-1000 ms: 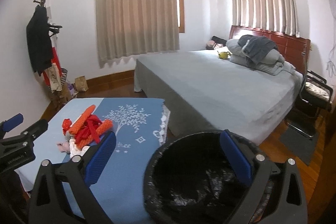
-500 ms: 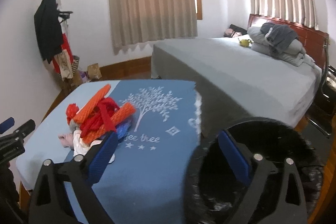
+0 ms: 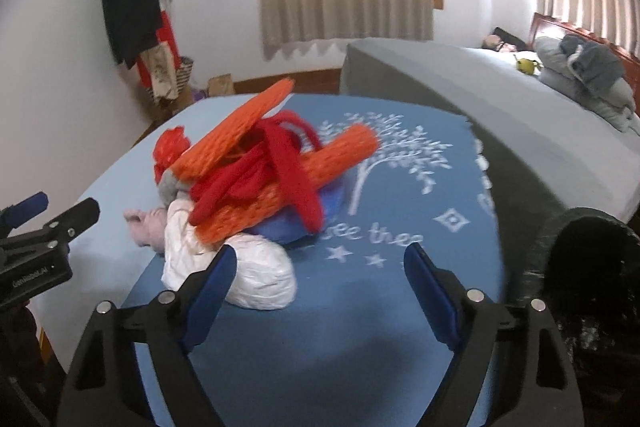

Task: Collect trash
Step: 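Grasp a white bag ball with the right tool while the left tool grasps another white bag, then carry both white bags over the black bin and open both tools to drop them, then grasp the pink sock ball from the pile with the left tool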

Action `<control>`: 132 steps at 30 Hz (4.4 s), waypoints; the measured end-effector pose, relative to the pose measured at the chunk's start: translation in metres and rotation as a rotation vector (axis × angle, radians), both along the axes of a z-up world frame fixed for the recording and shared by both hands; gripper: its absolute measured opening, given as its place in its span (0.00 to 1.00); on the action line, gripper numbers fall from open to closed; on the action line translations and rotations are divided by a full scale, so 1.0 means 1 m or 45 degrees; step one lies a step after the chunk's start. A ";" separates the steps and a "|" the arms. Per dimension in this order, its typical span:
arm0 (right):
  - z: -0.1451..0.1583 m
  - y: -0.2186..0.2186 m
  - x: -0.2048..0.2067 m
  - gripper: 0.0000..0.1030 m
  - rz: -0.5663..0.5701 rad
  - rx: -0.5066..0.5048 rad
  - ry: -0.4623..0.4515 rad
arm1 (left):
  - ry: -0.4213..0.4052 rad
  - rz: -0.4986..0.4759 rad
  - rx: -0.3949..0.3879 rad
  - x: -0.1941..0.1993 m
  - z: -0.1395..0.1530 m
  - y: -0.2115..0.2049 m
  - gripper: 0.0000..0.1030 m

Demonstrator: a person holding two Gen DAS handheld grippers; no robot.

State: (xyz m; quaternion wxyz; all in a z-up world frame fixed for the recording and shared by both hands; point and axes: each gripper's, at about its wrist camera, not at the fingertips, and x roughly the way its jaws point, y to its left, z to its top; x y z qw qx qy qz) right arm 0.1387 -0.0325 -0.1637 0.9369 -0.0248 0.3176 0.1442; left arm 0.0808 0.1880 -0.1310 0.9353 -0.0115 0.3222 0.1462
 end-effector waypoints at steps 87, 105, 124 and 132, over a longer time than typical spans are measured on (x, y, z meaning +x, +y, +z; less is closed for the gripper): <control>0.057 -0.233 -0.069 0.25 -0.465 0.150 -0.070 | -0.056 -0.749 -0.172 0.015 0.039 -0.256 0.27; 0.048 -0.319 -0.093 0.29 -0.727 0.130 -0.063 | 0.032 -1.034 -0.220 0.023 0.007 -0.357 0.30; 0.061 -0.275 -0.079 0.95 -0.686 0.100 -0.147 | -0.089 -0.715 -0.113 0.028 0.030 -0.254 0.84; 0.061 -0.203 -0.049 0.95 -0.470 0.112 -0.146 | -0.119 -0.462 -0.037 0.025 0.039 -0.173 0.84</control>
